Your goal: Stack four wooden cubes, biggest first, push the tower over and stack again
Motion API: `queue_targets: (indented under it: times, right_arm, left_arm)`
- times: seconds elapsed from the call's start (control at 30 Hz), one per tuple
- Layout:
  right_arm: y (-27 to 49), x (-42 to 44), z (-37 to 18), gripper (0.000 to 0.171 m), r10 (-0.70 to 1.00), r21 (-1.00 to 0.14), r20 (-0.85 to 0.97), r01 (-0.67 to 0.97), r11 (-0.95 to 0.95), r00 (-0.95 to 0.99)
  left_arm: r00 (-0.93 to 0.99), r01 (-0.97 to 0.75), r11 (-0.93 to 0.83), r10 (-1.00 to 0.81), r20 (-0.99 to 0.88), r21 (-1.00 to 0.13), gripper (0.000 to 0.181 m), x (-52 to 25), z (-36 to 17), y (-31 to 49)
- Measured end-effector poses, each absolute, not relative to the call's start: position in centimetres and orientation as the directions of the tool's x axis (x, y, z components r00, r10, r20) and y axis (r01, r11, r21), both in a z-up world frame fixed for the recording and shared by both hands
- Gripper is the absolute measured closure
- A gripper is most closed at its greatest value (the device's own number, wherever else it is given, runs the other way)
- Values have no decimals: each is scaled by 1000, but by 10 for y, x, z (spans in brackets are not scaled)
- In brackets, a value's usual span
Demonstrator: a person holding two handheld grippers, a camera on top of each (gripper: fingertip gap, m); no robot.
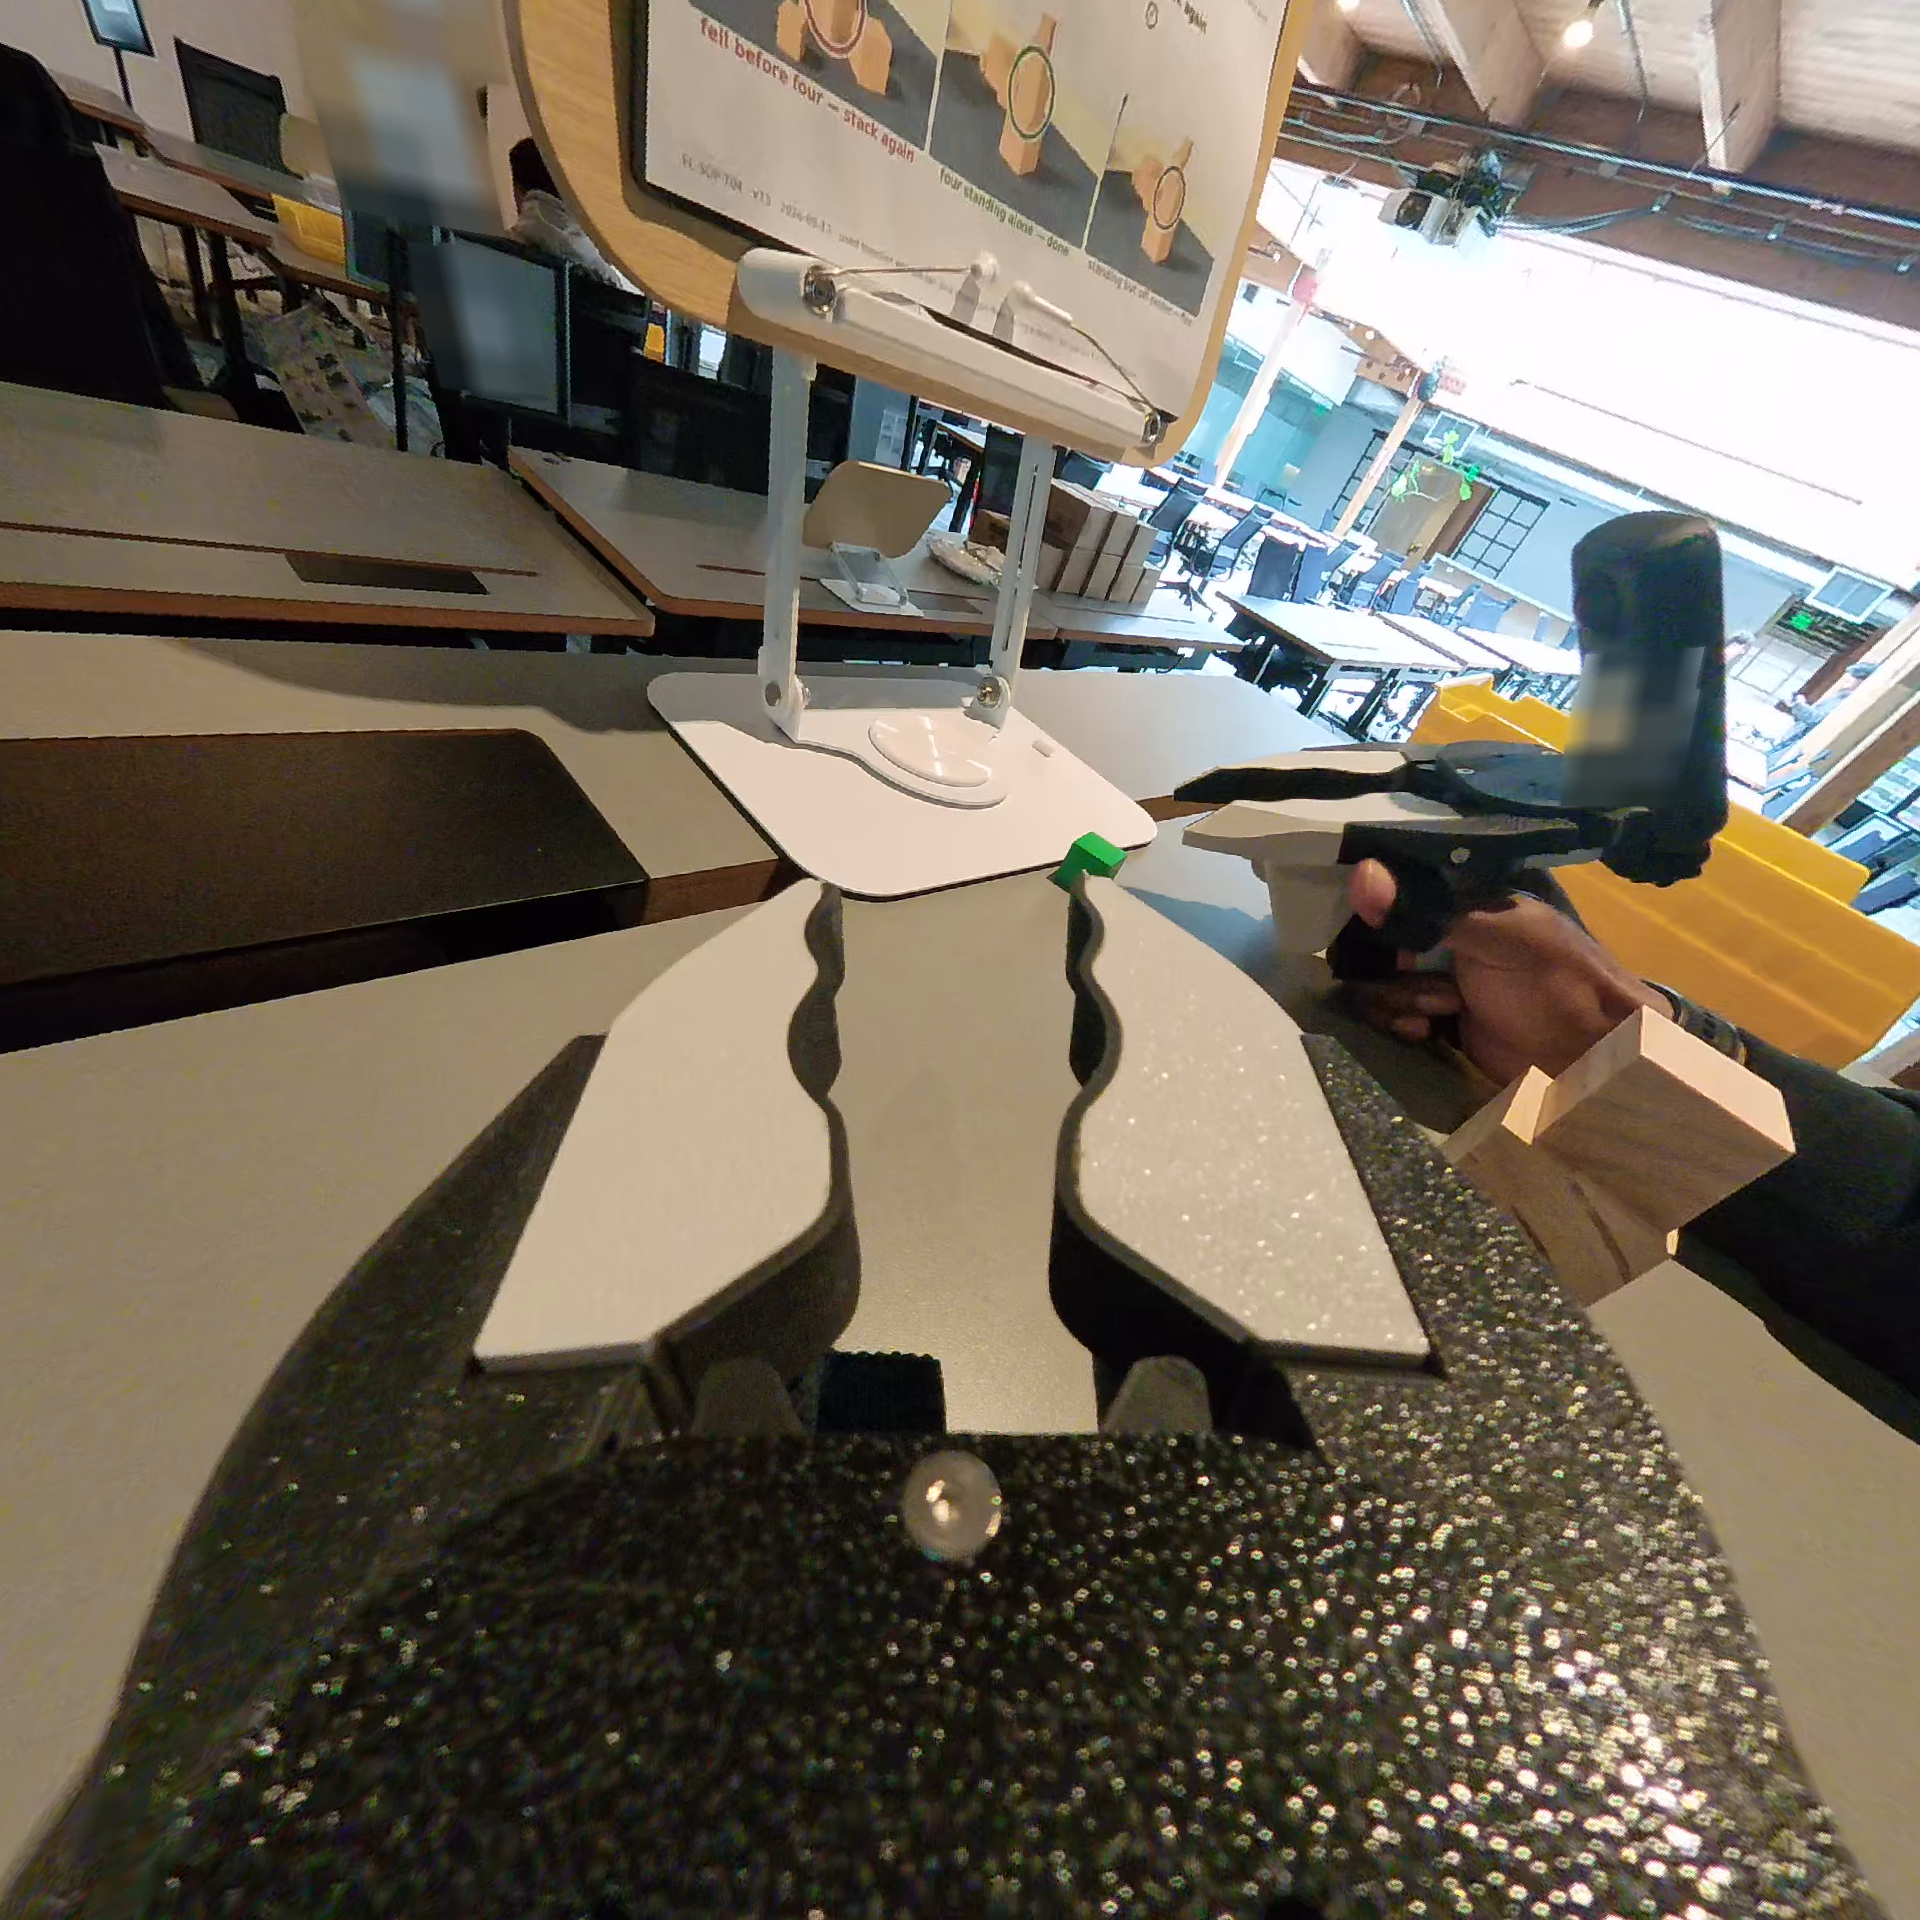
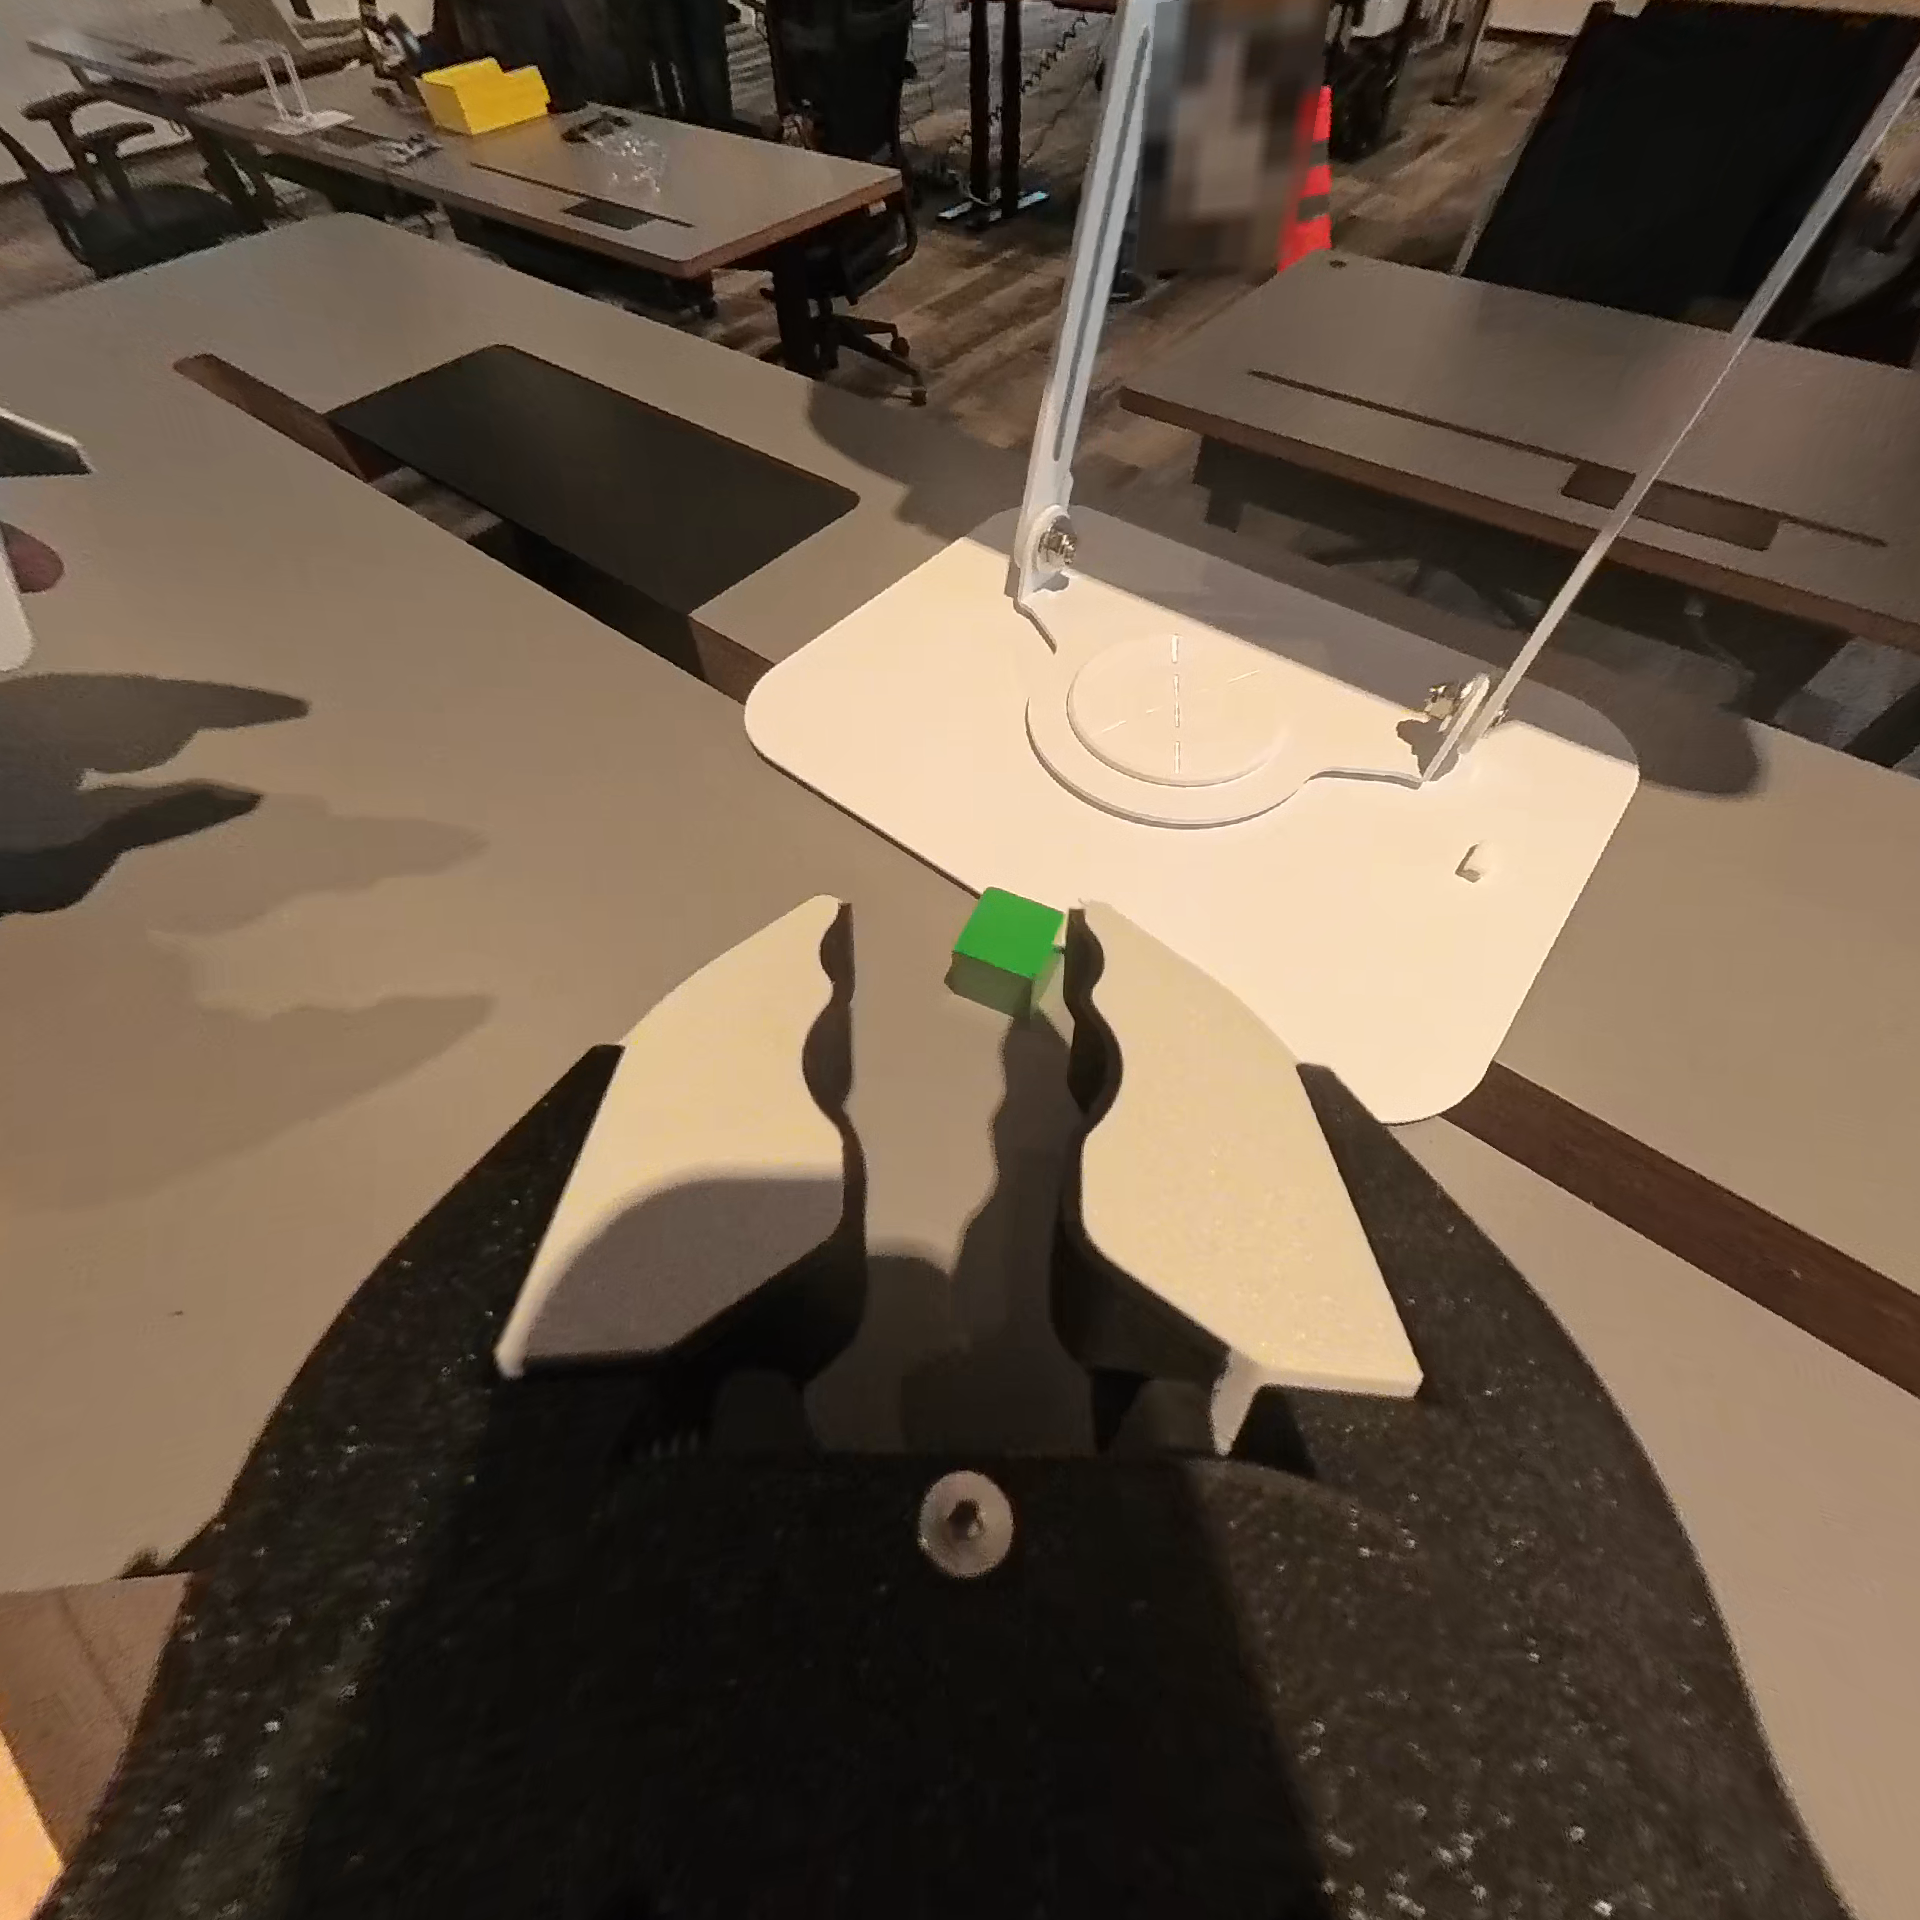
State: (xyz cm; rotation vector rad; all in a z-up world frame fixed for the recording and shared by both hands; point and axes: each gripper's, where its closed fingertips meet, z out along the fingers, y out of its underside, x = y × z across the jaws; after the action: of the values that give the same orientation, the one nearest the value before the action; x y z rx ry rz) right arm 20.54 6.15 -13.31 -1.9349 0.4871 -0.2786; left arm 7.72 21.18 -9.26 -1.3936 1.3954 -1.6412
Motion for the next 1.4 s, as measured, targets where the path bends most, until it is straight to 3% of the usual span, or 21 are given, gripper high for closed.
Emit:
queue_targets:
  times: [0.3, 0.67, 0.9, 1.0, 1.4]
  right_arm:
    - [62, 211, -150, 134, -508, -857, 97, -188, -480, 856]
    - [68, 218, -182, 124, -502, -712, 110, -285, -642, 858]
    - [71, 223, -182, 129, -520, -713, 94, -308, -630, 849]
    - [75, 223, -179, 148, -505, -729, 91, -288, -621, 858]
    - [78, 214, -170, 149, -449, -777, -25, -300, -554, 893]
  left_arm:
    - [-297, -199, -292, -892, 342, -935, 142, 78, -93, 211]
    - [-301, -205, -268, -898, 321, -941, 145, 78, -94, 208]
    - [-303, -211, -265, -897, 320, -941, 145, 78, -95, 208]
    - [-304, -212, -265, -897, 321, -941, 146, 79, -95, 208]
    - [-310, -210, -280, -890, 335, -937, 146, 79, -94, 209]
